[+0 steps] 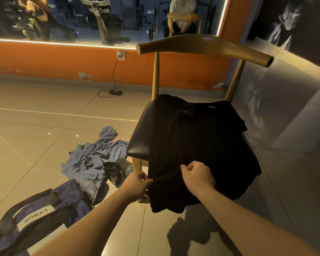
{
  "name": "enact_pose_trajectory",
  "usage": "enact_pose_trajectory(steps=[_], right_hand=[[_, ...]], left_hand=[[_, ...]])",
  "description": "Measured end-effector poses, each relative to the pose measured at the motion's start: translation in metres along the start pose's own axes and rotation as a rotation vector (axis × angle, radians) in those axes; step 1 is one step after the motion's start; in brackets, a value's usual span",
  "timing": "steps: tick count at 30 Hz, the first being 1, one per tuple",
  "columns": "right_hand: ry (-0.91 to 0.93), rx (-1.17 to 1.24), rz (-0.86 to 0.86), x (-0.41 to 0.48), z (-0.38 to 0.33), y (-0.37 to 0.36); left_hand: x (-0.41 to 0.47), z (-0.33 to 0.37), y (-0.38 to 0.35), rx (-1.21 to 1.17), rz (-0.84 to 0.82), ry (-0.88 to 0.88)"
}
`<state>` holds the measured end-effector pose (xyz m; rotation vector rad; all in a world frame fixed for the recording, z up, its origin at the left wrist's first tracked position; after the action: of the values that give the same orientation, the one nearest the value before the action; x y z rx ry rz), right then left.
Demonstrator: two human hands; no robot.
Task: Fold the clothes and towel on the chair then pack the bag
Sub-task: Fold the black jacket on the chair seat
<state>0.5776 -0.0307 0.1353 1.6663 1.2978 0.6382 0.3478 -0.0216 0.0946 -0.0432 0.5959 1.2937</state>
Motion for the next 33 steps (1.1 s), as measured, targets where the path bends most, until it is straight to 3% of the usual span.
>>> enact_pose_trajectory(steps=[4, 9, 12, 17, 22, 27, 31, 33], right_hand=[[0.037, -0.065, 0.157, 0.022, -0.029, 0.015], [-0.111, -0.107, 0.035, 0.057, -0.053, 0.016], [-0.183, 0.006, 0.010, 0.068, -0.049, 0.017], [-0.201, 0.151, 0.118, 0.063, -0.032, 0.022], [-0.112, 0.259, 0.178, 0.021, -0.020, 0.026], [-0.095, 0.178, -0.101, -0.034, 0.015, -0.017], [-0.194, 0.348, -0.325, -0.052, 0.032, -0.055], [-0.179, 0.352, -0.354, -0.056, 0.034, -0.061]], left_hand=[[0.002, 0.001, 0.003, 0.041, -0.006, -0.025], [0.003, 0.000, 0.004, 0.029, -0.023, -0.035], [0.004, -0.001, 0.004, 0.019, -0.032, -0.035], [0.002, 0.000, 0.005, 0.026, -0.044, -0.026], [-0.002, 0.002, 0.001, -0.051, -0.061, 0.003], [-0.011, 0.003, -0.008, -0.149, -0.130, 0.061], [-0.012, -0.001, -0.018, -0.142, -0.209, 0.061], [-0.013, -0.004, -0.026, -0.087, -0.247, 0.037]])
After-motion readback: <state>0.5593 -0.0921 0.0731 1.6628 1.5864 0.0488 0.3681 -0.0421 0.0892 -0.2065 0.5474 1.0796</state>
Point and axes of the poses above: each hand's wrist, its own x-axis towards the middle knuckle, its own y-axis out of the back of the hand, z = x × y, the point moved 4 cm from there along x, towards the middle knuckle, and after that the axes turned 9 degrees about -x, right-handed, at the moved point
